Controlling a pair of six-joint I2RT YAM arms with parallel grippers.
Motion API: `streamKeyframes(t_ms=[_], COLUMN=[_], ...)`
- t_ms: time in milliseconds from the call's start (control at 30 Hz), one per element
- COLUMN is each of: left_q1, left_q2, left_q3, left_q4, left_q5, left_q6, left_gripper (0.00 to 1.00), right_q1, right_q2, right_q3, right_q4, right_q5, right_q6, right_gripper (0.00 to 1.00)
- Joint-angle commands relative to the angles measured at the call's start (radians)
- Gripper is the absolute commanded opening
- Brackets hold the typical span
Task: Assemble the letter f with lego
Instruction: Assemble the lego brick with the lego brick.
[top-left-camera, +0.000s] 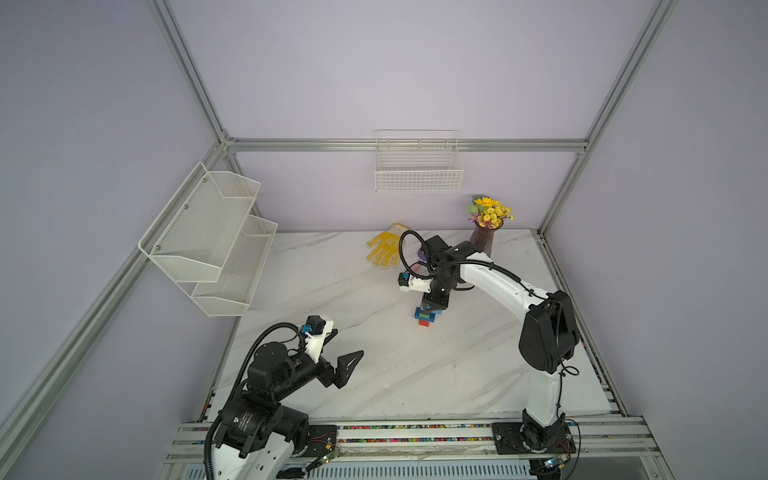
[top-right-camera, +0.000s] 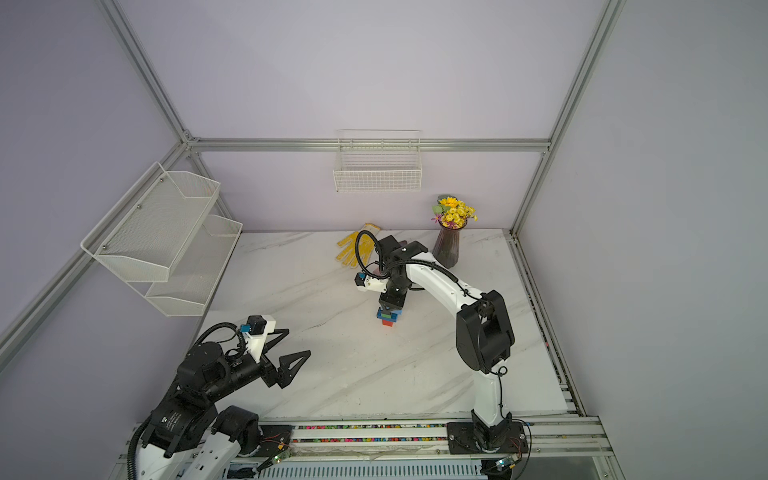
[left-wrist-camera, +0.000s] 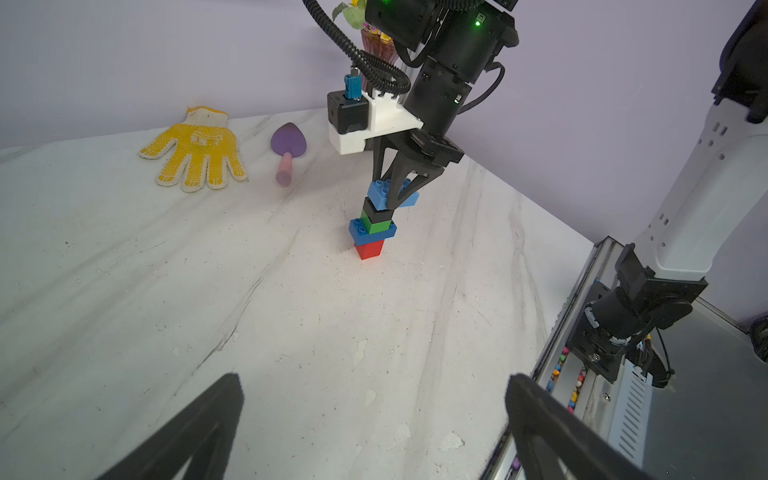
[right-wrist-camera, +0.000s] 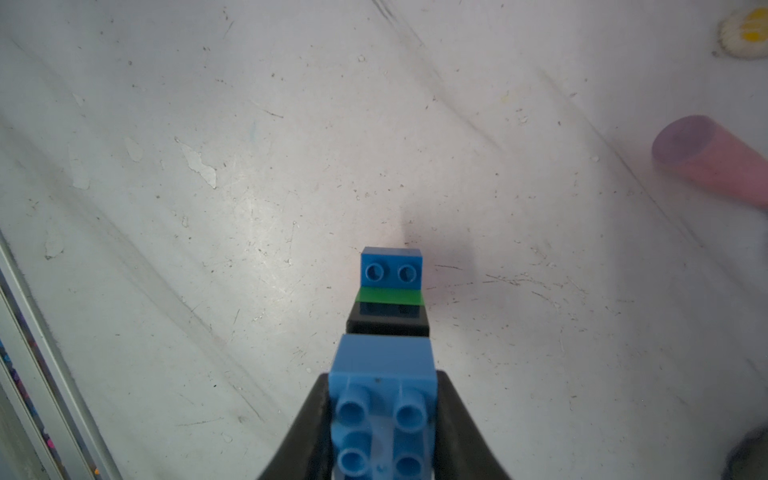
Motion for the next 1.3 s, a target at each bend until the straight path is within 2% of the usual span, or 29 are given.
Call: streamKeyframes(t_ms=[0,333,1267], left_q1=[-0.004,-0.005,-0.005], left_q2=[0.002,0.001,0.003], left_q3=[0.001,0.002,0.002], left_q4=[0.018,0.018,0.016], left_q5=[-0.001,0.001,-0.005], left_q6=[-0.002,-0.002,-0.004], left_gripper=[1.0,1.0,1.0], right_q1=[0.018,0.022,0.043], right_q2=[0.045,0.032,0.082], right_q3=[-0.015,-0.038,0.025], right_q4=[-0.069,-0.079,-0.117], right_q5=[0.04,0.103,0.134], right_q6=[-0.011,-0.001,-0.002], right_gripper=[0.04,0.03,0.0])
